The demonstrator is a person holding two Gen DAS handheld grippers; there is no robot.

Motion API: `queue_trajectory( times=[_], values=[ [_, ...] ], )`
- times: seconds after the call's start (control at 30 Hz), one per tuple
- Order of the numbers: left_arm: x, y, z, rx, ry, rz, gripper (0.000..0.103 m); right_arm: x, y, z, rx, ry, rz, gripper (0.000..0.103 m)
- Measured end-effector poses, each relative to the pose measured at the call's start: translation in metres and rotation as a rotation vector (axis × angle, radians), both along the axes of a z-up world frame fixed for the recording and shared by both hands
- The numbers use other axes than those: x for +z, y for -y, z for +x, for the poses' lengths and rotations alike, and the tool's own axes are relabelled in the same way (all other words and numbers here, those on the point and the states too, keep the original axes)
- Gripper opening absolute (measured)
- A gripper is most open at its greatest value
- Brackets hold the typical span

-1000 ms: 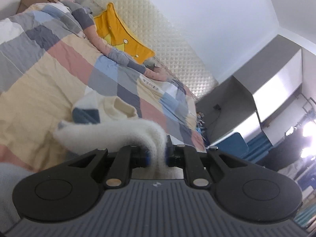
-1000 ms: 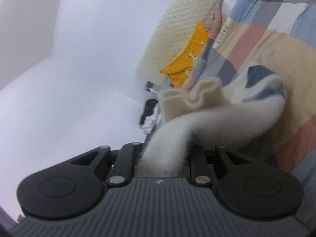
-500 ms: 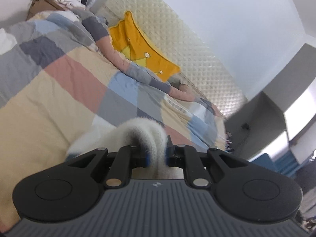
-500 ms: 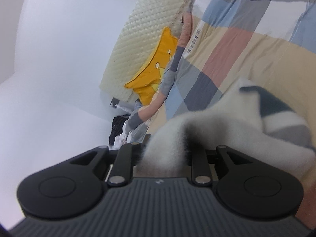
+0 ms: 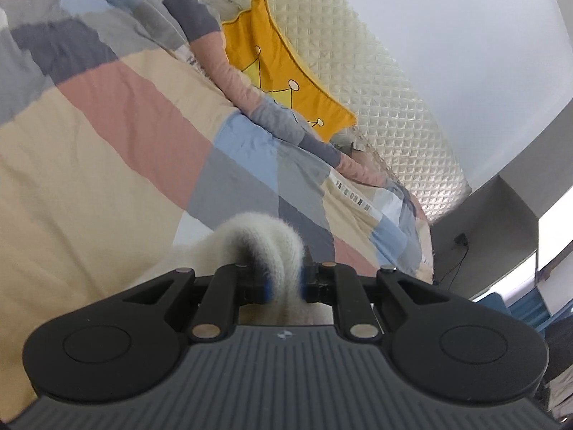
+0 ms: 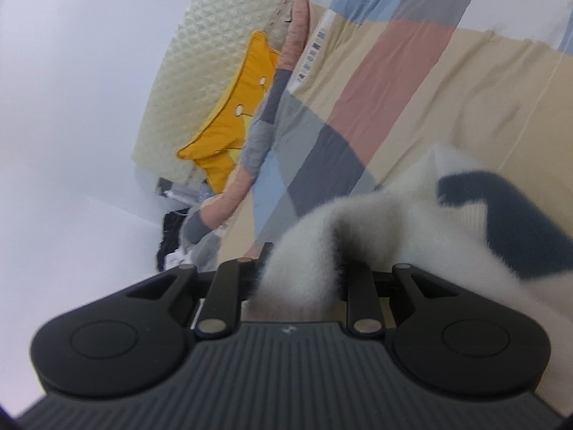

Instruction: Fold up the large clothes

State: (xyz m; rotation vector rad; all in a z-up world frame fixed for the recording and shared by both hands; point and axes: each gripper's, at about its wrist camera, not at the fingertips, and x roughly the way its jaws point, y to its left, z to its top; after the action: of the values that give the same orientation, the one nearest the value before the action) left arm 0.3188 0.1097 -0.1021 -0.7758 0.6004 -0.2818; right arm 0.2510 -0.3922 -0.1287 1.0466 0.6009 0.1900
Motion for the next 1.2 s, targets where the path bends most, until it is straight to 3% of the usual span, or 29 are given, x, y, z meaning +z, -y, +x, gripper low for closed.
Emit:
queue_trajectory(
  times=[0.17,0.27,0.4,0.5,0.6,0.67,0.73,0.93,1.0,1.2],
  values=[
    [-0.019,0.002,0.037,0.02,0.034,0.007,0.018,-0.015,-0.001,0.046,0.031,0.016,-0.038,0.027],
    [-0.036,0.004,0.058,0.023,-0.001,-0.004,0.019,-0.035,0.001,0.061,0.028,-0.005,-0.043,0.026],
    [-0.051,0.014,0.073,0.013,-0.033,0.095,0.019,-0.055,-0.001,0.07,0.043,-0.038,-0.074,0.026],
    [-0.058,0.013,0.078,0.002,-0.039,0.093,0.019,-0.056,-0.001,0.072,0.046,-0.042,-0.066,0.026],
    [-0.059,0.007,0.077,-0.027,-0.035,0.029,0.039,-0.052,-0.003,0.069,0.067,-0.039,-0.068,0.035],
    [-0.056,0.005,0.069,-0.048,-0.016,-0.019,0.064,-0.047,-0.004,0.064,0.085,-0.023,-0.046,0.057],
    [-0.047,0.005,0.058,-0.056,0.02,-0.016,0.072,-0.041,-0.007,0.058,0.106,0.006,-0.039,0.076],
    [-0.027,0.009,0.027,-0.086,0.057,0.027,0.078,-0.013,-0.017,0.028,0.142,0.089,-0.103,0.078],
    [-0.025,0.012,0.018,-0.098,0.034,0.067,0.078,-0.011,-0.02,0.02,0.15,0.088,-0.135,0.077],
    [-0.026,0.037,0.003,-0.113,0.0,0.34,0.078,-0.017,-0.038,0.013,0.162,0.019,-0.355,0.074]
  ],
)
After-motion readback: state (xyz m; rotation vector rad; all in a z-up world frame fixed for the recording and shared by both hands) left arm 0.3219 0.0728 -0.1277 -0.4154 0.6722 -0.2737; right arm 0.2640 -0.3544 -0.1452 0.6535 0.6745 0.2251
